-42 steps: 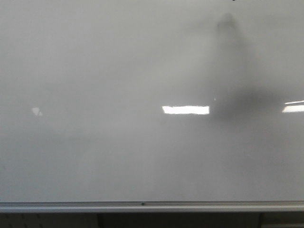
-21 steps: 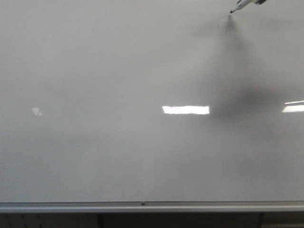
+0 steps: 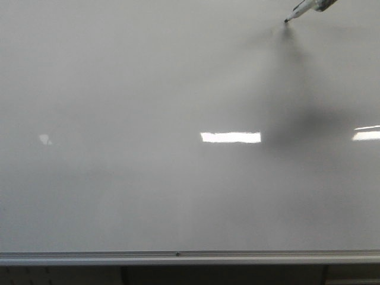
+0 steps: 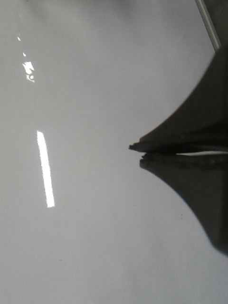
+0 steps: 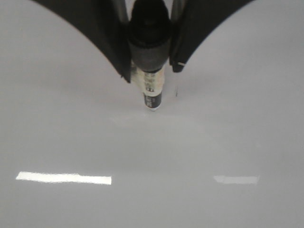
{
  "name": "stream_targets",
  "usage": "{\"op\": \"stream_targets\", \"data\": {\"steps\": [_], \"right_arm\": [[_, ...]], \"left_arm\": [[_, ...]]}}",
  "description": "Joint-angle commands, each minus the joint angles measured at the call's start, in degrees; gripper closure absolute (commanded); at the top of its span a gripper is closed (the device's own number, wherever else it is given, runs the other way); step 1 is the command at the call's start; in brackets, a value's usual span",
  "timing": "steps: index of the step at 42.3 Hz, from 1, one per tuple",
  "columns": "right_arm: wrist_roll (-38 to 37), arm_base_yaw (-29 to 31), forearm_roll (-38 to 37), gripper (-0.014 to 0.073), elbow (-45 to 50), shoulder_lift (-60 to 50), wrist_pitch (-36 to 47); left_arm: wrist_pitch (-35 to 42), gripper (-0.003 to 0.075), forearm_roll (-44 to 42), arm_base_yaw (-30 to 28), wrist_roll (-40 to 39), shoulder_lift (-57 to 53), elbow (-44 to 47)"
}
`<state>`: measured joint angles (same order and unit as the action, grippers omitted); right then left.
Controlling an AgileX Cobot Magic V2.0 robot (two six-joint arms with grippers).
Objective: Write number 1 on whiteboard
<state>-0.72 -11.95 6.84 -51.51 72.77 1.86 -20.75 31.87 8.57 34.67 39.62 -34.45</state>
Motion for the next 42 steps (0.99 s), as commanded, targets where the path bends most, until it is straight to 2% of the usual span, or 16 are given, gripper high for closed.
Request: {"op": "stream_targets", "data": {"steps": [1, 18, 29, 42], "right_arm": [[0.27, -0.07, -0.89, 0.0654, -1.88, -0.44, 3.41], [0.27, -0.09, -1.5, 0.0654, -1.59, -1.02, -5.48], [0.27, -2.59, -1.5, 0.0654, 4.43, -1.74, -4.55], [0.1, -4.39, -1.5, 0.0654, 13.63, -8.3, -4.06]], "left_arm": [[3.74, 0.0741, 1.18, -0.08, -0.33, -0.06, -1.51], [3.74, 0.0741, 1.18, -0.08, -0.33, -0.06, -1.51], [3.74, 0.0741, 1.18, -0.08, -0.33, -0.06, -1.51], [3.74, 0.0741, 1.18, -0.08, -0.33, -0.06, -1.51]]}}
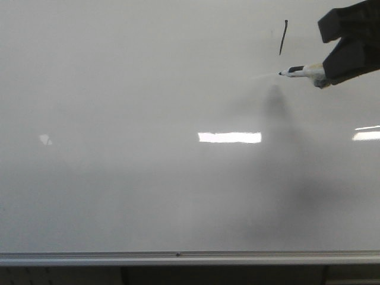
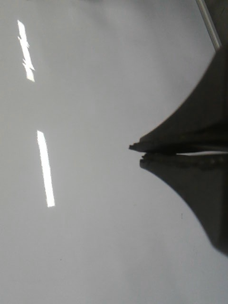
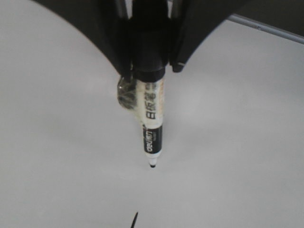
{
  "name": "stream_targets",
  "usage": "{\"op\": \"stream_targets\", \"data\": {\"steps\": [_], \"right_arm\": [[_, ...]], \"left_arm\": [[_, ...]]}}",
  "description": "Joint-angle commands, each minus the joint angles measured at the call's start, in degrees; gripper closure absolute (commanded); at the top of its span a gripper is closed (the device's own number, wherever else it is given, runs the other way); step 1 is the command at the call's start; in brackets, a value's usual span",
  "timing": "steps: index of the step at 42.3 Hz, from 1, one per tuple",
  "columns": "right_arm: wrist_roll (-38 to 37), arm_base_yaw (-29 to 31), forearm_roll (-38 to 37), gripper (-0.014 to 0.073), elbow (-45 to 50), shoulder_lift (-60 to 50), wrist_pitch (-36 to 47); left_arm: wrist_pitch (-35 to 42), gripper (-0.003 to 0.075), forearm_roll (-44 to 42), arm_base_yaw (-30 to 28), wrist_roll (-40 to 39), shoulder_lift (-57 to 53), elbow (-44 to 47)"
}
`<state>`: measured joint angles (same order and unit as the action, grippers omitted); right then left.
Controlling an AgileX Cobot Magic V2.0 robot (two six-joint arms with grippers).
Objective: Write number 1 on whiteboard
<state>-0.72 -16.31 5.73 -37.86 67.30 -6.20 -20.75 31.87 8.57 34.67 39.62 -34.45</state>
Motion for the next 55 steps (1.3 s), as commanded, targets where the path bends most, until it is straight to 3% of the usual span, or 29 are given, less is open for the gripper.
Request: {"op": "stream_targets", "data": {"steps": [1, 16, 34, 55], "right_arm": [[0.1, -0.04, -0.38, 0.0654, 0.5, -2.98, 3.92], [0.1, -0.04, 0.61, 0.0654, -0.48, -12.42, -0.06], [0.1, -0.04, 1.62, 0.0654, -19.46, -14.87, -29.41], [0.1, -0.04, 3.01, 0.0654, -21.14, -14.87, -31.09]], "left_arm": [[3.74, 0.0741, 1.18, -0.08, -0.33, -0.06, -1.51], [3.74, 0.0741, 1.18, -0.08, -0.33, -0.06, -1.51], [3.74, 0.0741, 1.18, -0.08, -0.33, -0.06, -1.51], [3.74, 0.0741, 1.18, -0.08, -0.33, -0.06, -1.51]]}}
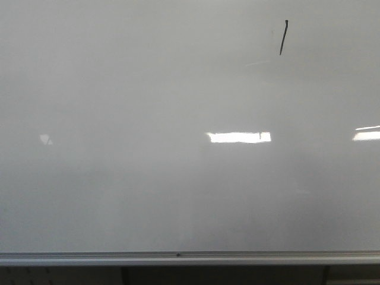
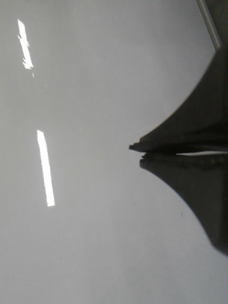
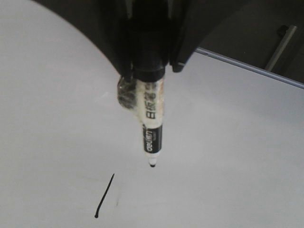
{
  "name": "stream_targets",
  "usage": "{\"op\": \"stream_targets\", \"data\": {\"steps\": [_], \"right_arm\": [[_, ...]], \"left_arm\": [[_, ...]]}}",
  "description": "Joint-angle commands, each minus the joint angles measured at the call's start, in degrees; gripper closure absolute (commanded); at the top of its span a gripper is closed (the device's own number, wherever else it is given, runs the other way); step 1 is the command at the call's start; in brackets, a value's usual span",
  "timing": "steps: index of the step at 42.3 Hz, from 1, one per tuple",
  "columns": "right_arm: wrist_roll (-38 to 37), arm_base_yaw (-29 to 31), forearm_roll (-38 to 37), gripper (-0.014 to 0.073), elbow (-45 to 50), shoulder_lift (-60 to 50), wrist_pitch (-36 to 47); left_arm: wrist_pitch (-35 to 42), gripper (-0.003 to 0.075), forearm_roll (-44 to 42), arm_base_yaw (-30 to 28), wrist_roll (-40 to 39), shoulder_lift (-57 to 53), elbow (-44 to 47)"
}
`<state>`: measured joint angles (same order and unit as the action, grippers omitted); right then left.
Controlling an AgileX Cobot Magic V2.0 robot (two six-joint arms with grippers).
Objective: Write number 1 on whiteboard
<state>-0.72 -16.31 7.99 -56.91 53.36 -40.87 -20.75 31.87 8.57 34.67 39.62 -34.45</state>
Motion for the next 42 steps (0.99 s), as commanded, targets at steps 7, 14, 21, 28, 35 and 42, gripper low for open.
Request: {"op": "stream_targets", "data": {"steps": [7, 14, 21, 28, 35, 42], "right_arm": [[0.1, -0.04, 0.84, 0.0654, -2.09, -0.92, 3.58], [0.1, -0.04, 0.87, 0.0654, -2.09, -0.92, 3.58], [0.1, -0.04, 0.86, 0.0654, -2.09, -0.92, 3.63], [0.1, -0.04, 0.86, 0.0654, -2.09, -0.92, 3.63], [0.1, -0.04, 1.35, 0.0654, -2.09, -0.92, 3.63], [0.1, -0.04, 1.41, 0.0654, -2.09, -0.92, 3.63]], "left_arm": [[3.74, 0.0741, 1.18, -0.08, -0.33, -0.06, -1.51], [3.74, 0.0741, 1.18, -0.08, -0.33, -0.06, -1.51], [3.74, 0.0741, 1.18, -0.08, -0.33, -0.06, -1.51], [3.74, 0.0741, 1.18, -0.08, -0.33, -0.06, -1.51], [3.6, 0.0741, 1.18, -0.08, -0.33, -0.06, -1.51], [3.46, 0.0741, 1.18, -0.08, -0.33, -0.06, -1.51]]}}
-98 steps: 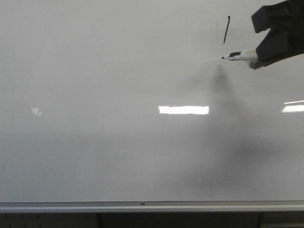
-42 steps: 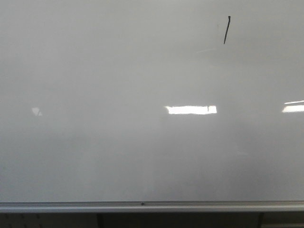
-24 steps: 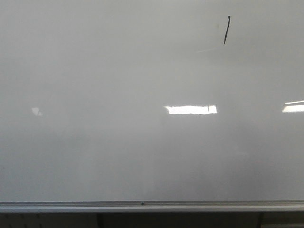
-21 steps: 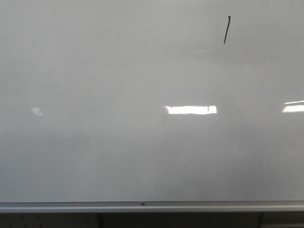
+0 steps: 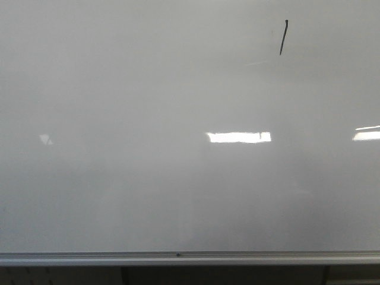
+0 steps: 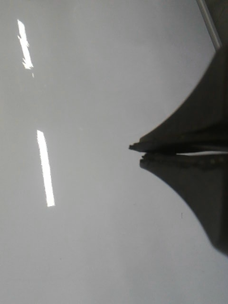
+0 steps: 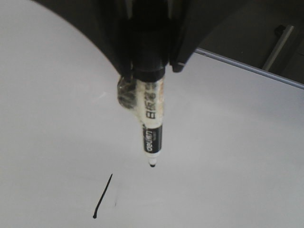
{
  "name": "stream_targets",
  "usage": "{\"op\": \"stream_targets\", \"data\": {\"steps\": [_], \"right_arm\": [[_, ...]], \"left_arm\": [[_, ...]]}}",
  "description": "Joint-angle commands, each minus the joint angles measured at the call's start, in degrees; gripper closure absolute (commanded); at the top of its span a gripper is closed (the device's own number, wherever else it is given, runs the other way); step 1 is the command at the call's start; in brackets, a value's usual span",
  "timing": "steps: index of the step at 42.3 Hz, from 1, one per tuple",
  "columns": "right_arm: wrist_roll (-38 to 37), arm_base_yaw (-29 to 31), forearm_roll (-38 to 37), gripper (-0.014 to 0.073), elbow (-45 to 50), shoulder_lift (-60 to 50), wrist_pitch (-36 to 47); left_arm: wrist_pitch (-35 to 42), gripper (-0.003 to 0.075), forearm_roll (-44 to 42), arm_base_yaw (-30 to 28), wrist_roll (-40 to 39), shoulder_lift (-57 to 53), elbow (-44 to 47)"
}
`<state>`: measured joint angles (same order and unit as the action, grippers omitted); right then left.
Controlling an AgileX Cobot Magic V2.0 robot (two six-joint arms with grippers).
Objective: Write number 1 on whiteboard
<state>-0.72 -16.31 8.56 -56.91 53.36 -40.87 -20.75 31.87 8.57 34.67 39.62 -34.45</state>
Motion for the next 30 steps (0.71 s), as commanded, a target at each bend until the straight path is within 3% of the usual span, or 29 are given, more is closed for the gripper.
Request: {"op": "stream_targets", "data": {"steps": [1, 20, 30], "right_arm": [[0.1, -0.04, 0.84, 0.0654, -2.09, -0.92, 3.63], [0.15, -0.04, 0.83, 0.0654, -2.09, -0.92, 3.63], [5.28, -0.61, 1.51, 0.0654, -2.1, -0.85, 0.1]], "left_arm": [[3.46, 0.0741, 1.18, -0.08, -0.33, -0.06, -1.51], [2.78, 0.0741, 1.18, -0.08, -0.33, -0.06, -1.51], [-7.1, 0.074, 1.18, -0.08, 3.12, 2.81, -5.83]]}}
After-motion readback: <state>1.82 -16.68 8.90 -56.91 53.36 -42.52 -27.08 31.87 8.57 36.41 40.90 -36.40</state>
